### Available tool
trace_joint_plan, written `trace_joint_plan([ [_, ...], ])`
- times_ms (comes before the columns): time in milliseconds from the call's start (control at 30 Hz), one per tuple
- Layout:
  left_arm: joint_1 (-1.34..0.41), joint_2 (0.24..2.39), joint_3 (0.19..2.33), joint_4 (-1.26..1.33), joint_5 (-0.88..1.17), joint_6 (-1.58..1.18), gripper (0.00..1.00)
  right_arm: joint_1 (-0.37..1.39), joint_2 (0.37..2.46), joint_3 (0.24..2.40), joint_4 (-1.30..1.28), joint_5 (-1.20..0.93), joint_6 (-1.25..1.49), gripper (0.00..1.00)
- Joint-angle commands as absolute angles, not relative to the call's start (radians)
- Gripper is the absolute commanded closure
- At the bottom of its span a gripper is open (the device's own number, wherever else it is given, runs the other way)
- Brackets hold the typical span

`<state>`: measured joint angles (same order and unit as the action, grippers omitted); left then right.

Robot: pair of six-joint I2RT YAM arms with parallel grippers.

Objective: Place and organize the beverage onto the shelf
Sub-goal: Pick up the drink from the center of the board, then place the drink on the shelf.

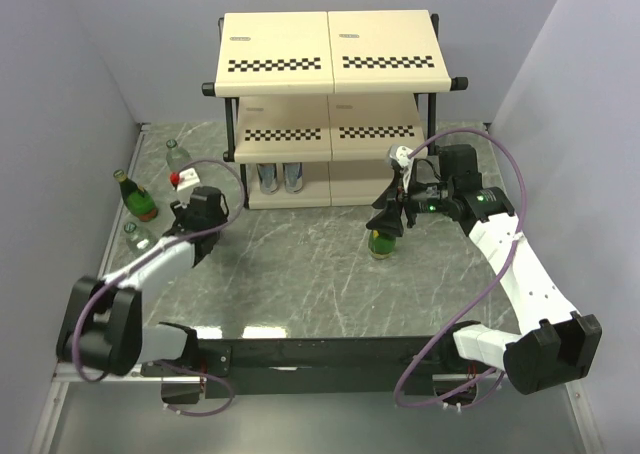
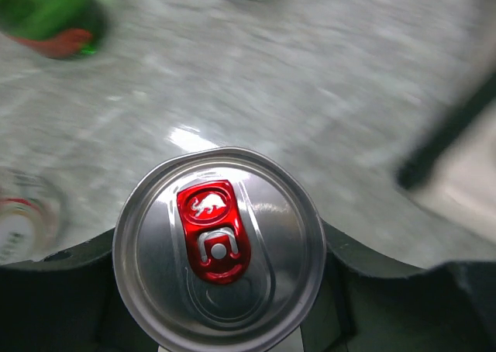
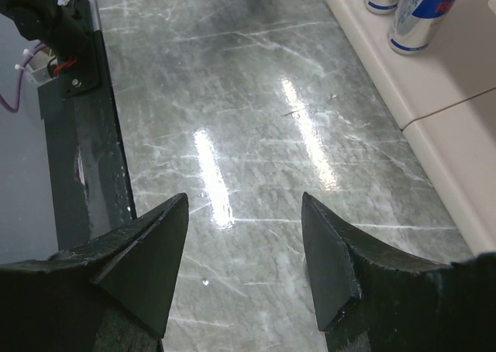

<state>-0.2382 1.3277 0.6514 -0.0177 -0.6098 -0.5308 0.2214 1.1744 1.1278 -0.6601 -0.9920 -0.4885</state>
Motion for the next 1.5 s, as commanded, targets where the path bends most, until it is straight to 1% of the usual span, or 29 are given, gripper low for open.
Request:
trace_joint_plan([
  [0, -0.268, 1.171, 0.594, 0.084, -0.418, -0.503, 1.0, 0.212, 1.147, 1.178, -0.66, -1.012, -0.492, 0.33],
  [167, -0.319, 1.026, 0.442, 0.161, -0.22, -0.502, 1.0, 0.21, 1.149, 1.178, -0.66, -1.009, -0.494, 0.33],
  [200, -0.327, 0.972, 0.417, 0.187, -0.18, -0.493, 1.0, 0.21, 1.15, 1.178, -0.66, -1.009, -0.495, 0.33],
  [233, -0.343, 0.945, 0.393, 0.214, -0.088, -0.482, 1.0, 0.209, 1.15, 1.178, -0.66, -1.009, -0.495, 0.33],
  [300, -0.368, 0.887, 0.327, 0.314, -0.011, -0.442, 0.99, 0.21, 1.152, 1.18, -0.661, -1.006, -0.497, 0.33],
  [333, -0.4, 0.876, 0.312, 0.34, 0.047, -0.402, 0.99, 0.21, 1.154, 1.18, -0.661, -1.005, -0.499, 0.33],
  [400, -0.458, 0.89, 0.285, 0.408, 0.08, -0.365, 0.99, 0.209, 1.155, 1.183, -0.664, -1.0, -0.502, 0.33],
  [533, -0.538, 0.992, 0.304, 0.492, 0.133, -0.302, 1.0, 0.209, 1.154, 1.18, -0.66, -0.994, -0.499, 0.33],
  [733, -0.63, 1.184, 0.431, 0.57, 0.106, -0.235, 1.0, 0.198, 1.152, 1.18, -0.66, -0.994, -0.5, 0.33],
  [1000, -0.686, 1.431, 0.673, 0.568, 0.003, -0.19, 1.0, 0.181, 1.143, 1.18, -0.664, -1.006, -0.502, 0.33],
  [1300, -0.727, 1.618, 0.862, 0.578, -0.165, -0.209, 1.0, 0.17, 1.143, 1.181, -0.67, -1.015, -0.506, 0.33],
  [1467, -0.735, 1.667, 0.934, 0.566, -0.212, -0.218, 1.0, 0.17, 1.144, 1.18, -0.67, -1.019, -0.509, 0.33],
])
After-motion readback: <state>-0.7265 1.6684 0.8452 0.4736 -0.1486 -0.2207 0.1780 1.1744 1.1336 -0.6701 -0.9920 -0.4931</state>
